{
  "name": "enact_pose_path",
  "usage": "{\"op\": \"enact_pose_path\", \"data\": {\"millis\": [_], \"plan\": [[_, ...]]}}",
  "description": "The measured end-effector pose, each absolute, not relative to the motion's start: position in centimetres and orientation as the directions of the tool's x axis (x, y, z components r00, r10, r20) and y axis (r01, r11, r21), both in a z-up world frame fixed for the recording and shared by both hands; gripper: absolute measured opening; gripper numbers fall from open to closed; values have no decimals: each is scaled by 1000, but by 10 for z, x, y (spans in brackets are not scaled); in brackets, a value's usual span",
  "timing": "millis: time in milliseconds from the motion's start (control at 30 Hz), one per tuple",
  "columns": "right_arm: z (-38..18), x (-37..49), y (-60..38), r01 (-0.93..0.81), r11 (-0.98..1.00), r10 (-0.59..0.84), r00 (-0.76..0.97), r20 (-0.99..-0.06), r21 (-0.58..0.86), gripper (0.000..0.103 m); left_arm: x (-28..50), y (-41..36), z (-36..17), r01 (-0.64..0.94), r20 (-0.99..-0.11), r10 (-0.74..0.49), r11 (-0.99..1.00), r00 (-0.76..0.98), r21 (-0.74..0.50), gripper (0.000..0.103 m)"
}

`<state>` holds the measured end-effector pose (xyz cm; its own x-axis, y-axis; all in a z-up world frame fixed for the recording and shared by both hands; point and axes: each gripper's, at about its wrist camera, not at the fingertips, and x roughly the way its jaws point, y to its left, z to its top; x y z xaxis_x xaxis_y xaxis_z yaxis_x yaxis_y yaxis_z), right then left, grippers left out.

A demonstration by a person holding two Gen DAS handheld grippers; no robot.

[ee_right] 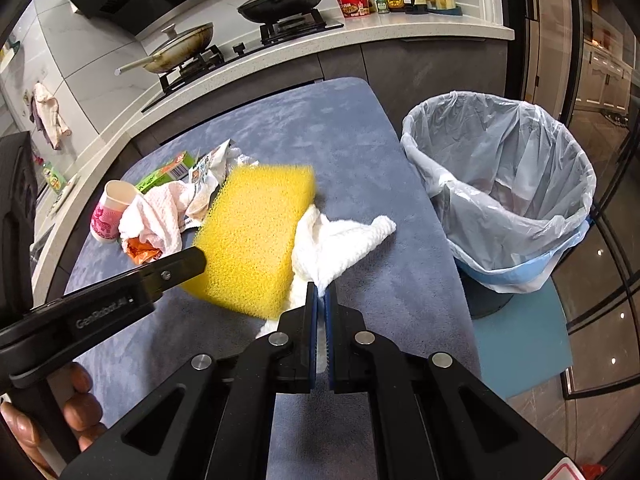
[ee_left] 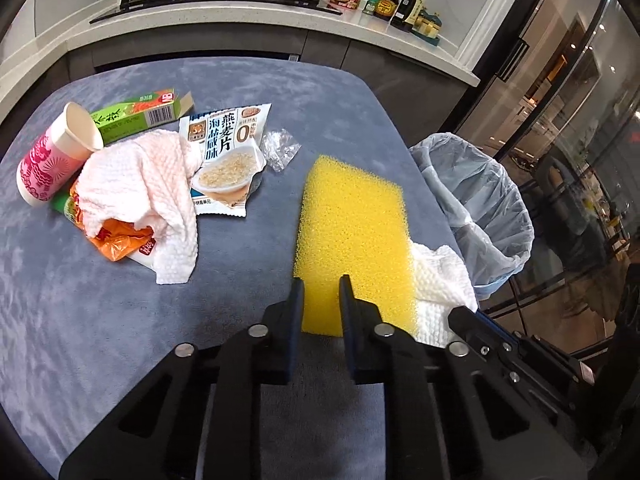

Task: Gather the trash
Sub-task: 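Grasp the white paper towel with the right gripper while the left gripper grasps the yellow sponge, then carry the sponge and paper towel over the bin and release both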

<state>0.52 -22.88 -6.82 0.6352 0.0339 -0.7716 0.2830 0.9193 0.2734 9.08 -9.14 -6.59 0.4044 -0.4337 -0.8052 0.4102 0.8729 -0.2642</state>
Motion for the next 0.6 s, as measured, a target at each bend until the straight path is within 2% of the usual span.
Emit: {"op": "enact_pose_path", "data": {"millis": [333,400,600], "plan": [[-49,-7,-239,292,915,12,668,-744,277,4,71,-78,-34,431,-779,-433,872,453,-234,13],[-39,-11,-245,299,914,-5,685,-729,275,4,66,-76,-23,438,-768,-434,871,471,-224,8],[-16,-17,-272,332,897,-42,720,-693,291,4,63,-79,-6,456,-752,-435,867,495,-201,6]]}}
